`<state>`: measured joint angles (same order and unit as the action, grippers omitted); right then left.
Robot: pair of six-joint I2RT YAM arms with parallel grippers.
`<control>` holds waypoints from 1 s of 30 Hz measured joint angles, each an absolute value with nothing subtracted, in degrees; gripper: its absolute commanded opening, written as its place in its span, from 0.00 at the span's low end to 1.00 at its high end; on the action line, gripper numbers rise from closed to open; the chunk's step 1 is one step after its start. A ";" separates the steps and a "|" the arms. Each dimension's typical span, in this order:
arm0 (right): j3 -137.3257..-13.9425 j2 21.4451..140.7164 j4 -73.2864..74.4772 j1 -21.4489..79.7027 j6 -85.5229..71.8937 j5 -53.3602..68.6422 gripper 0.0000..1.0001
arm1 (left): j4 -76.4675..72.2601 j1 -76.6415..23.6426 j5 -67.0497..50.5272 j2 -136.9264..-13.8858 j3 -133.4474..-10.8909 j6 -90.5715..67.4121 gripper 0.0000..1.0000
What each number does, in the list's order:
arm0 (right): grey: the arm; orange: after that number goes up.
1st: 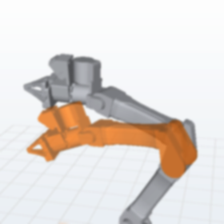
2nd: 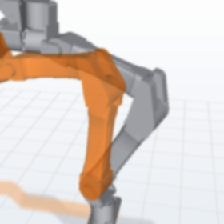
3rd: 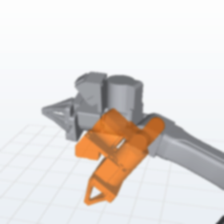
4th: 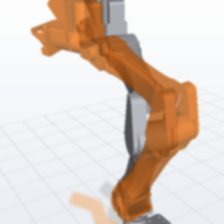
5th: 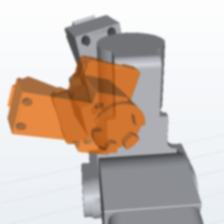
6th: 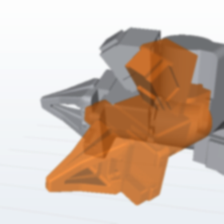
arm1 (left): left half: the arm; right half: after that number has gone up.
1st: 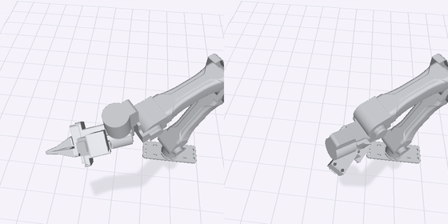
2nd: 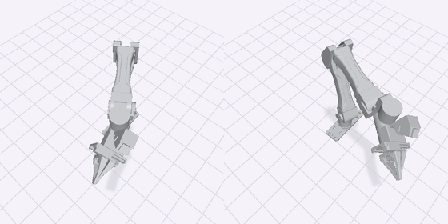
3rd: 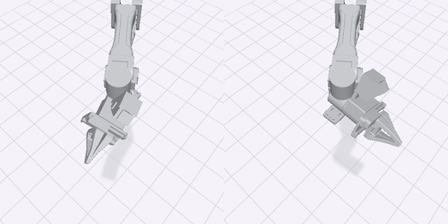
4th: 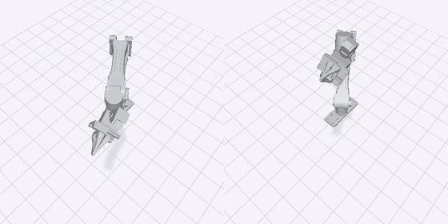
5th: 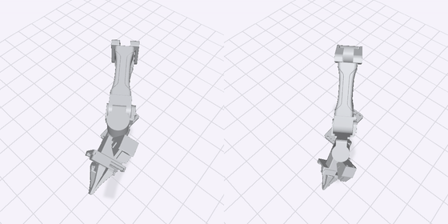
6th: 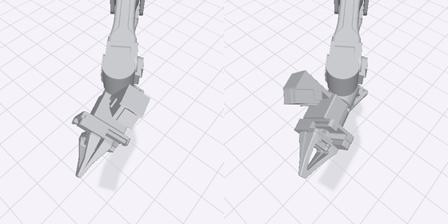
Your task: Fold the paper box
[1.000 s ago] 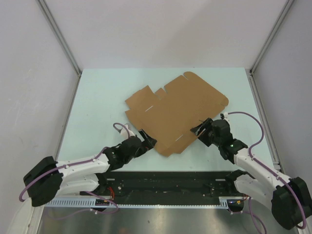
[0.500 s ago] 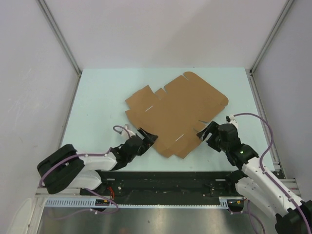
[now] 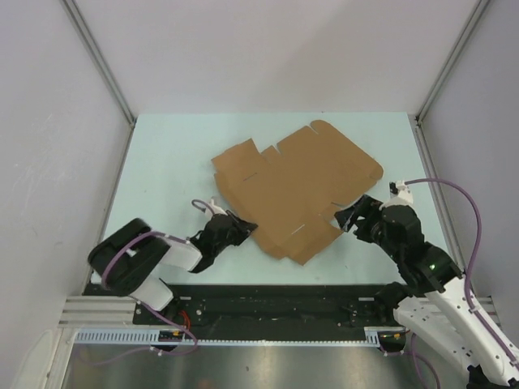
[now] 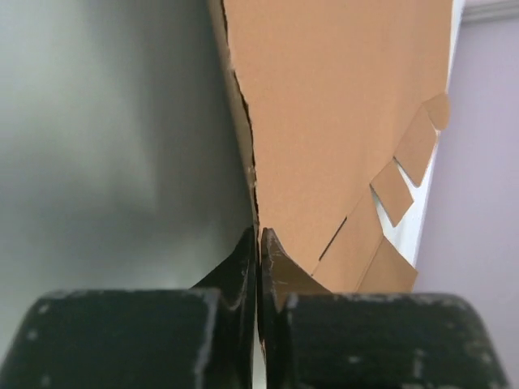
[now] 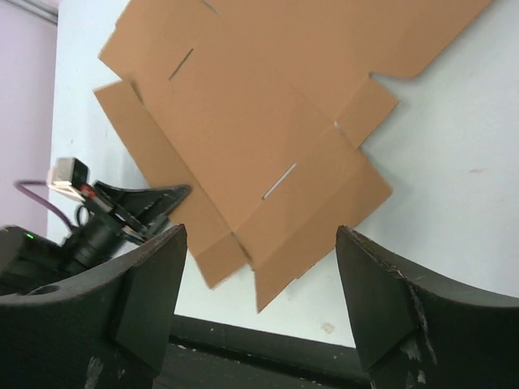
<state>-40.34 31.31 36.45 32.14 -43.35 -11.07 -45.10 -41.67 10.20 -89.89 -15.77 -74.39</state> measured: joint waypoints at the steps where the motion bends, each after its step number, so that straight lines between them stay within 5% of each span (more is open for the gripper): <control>1: -41.28 31.42 36.95 32.18 -42.54 -11.51 0.79 | -41.58 -41.10 9.13 -87.46 -16.93 -72.01 0.00; 8: -53.82 34.39 39.64 32.16 -35.66 -14.63 0.79 | -8.38 -37.78 -1.21 -69.12 -43.44 -45.76 0.00; 16: -67.83 36.45 39.59 32.12 -30.09 -17.39 0.79 | 17.72 -32.32 -23.05 -71.94 -78.43 -24.84 0.02; 30: -71.75 36.69 42.63 32.05 -25.76 -18.48 0.79 | 14.31 -30.63 -54.37 -64.84 -73.30 -28.36 0.04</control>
